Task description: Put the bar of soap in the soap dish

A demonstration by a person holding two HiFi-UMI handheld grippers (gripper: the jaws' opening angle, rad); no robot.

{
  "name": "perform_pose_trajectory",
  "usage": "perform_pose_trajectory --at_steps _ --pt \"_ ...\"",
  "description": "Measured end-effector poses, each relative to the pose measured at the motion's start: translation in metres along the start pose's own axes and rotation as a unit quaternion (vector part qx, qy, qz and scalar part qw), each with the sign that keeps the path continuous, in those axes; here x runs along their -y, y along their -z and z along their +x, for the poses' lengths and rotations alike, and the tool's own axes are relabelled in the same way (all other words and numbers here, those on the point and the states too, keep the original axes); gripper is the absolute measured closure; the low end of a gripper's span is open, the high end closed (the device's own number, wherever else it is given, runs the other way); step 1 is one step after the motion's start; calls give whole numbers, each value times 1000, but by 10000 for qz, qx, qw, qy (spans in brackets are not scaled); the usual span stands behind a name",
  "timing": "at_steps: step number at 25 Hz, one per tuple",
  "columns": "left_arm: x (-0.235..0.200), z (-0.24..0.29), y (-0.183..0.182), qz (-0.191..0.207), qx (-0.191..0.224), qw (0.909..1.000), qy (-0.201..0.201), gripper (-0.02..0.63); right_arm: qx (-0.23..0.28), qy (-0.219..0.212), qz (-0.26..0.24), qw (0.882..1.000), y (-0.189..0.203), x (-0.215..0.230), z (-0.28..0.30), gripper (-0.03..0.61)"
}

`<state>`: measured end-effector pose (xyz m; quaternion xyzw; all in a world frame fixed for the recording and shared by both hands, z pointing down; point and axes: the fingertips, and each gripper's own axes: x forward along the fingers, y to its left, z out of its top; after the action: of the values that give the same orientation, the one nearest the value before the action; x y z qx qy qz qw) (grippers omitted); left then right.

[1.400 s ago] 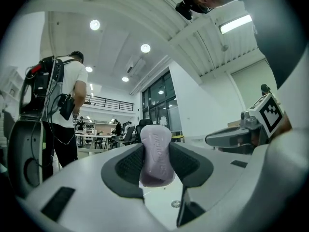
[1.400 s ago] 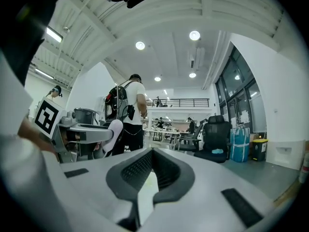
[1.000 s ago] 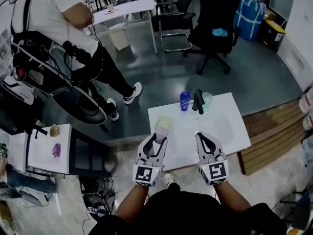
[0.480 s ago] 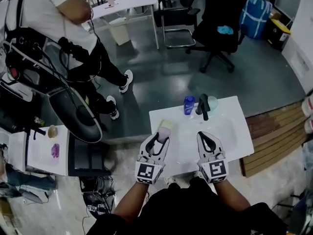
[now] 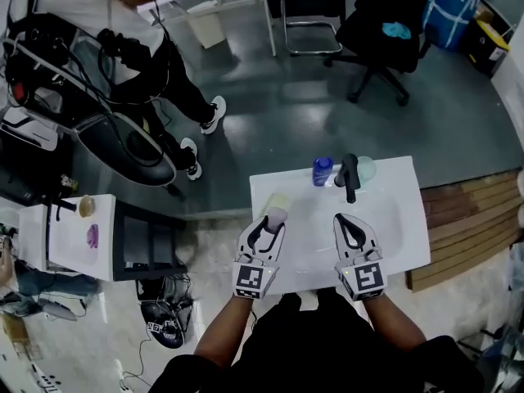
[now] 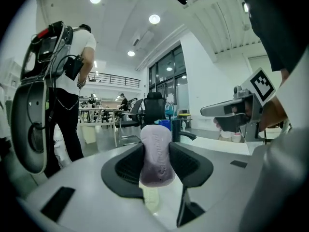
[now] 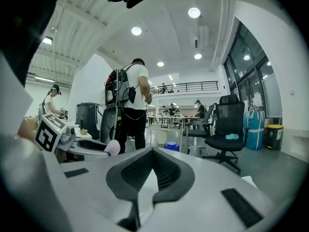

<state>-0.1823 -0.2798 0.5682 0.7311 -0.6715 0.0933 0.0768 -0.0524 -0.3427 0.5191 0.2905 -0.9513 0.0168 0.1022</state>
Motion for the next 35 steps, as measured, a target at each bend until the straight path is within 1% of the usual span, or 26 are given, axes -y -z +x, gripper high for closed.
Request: perform_pose_trajectory --at_steps 3,5,10,14,18,23,25,28,31,35 --pt "-9 10 17 53 -212 9997 -94 428 -184 -70 30 9998 9 2 10 561" --pt "-12 13 31 14 -377 9992 -157 428 -330 -59 54 9994 12 5 13 561" --pt "-26 25 59 -59 -731 9970 -249 428 -394 -226 157 9988 33 8 23 561" --pt "-32 38 84 -148 -1082 9935 -322 428 -522 -317 245 9978 50 13 30 561" --pt "-24 61 88 -210 -1347 9901 -336 428 -607 -407 361 9967 55 31 37 561" --pt "-32 58 109 -161 -1659 9856 -297 428 -536 -497 397 9965 55 10 43 561" --pt "-33 60 111 -119 -1734 9841 -359 431 -515 -557 398 9963 55 8 46 561" --pt "-36 62 112 -115 -1779 9829 -463 465 -527 -621 430 9958 57 7 47 561" --pt "-37 61 112 -115 -1791 9825 -504 465 -499 -639 440 9957 56 7 48 561" --pt "-37 56 96 -74 -1595 9851 -638 465 -403 -664 402 9962 51 9 47 561"
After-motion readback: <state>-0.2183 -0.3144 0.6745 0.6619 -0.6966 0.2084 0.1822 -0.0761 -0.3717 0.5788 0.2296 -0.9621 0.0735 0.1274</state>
